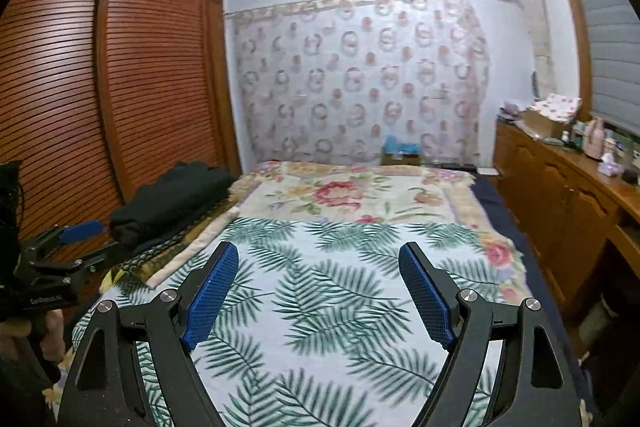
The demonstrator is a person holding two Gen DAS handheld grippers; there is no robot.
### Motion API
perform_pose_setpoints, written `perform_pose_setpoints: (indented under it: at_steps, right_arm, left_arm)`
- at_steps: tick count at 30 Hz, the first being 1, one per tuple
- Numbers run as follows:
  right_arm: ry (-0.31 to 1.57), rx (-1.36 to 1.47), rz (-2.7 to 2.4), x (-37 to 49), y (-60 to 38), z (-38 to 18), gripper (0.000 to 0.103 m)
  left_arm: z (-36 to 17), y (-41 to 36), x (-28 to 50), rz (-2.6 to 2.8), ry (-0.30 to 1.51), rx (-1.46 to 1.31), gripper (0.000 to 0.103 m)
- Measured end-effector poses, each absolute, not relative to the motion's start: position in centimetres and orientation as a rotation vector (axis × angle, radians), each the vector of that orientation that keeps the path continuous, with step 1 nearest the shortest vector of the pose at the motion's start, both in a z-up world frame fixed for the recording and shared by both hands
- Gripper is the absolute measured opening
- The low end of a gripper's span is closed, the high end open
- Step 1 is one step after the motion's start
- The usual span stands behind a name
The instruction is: Fold small clothes
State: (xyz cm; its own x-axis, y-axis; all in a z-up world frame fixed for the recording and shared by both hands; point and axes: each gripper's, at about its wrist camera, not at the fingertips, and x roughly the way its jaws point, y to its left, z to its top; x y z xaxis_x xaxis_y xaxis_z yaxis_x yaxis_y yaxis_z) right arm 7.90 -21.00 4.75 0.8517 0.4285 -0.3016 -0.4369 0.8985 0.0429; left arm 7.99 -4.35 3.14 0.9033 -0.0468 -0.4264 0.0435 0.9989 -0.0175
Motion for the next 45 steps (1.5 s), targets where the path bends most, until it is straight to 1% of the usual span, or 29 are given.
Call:
perform_pose_setpoints:
  at_steps: [11,21,45]
  right_arm:
    - [0.298,-0.012,0.412,5.0,-20.1,5.1,0.084]
    - [0.296,-0.011,0.416,6.4,-20.5,4.4,0.084]
    - [0.293,-0.021,0.423,7.0,-21.8,4.2,0.084]
  left_arm:
    - [4.3,-5.5,7.3,-0.060,0.407,-0.003,0.088]
    - [4.0,-5.1,7.4,-0.041,0.404,-0.018,0.088]
    - [4.0,-4.7,7.4,-0.034,0.402,-0.027,0.088]
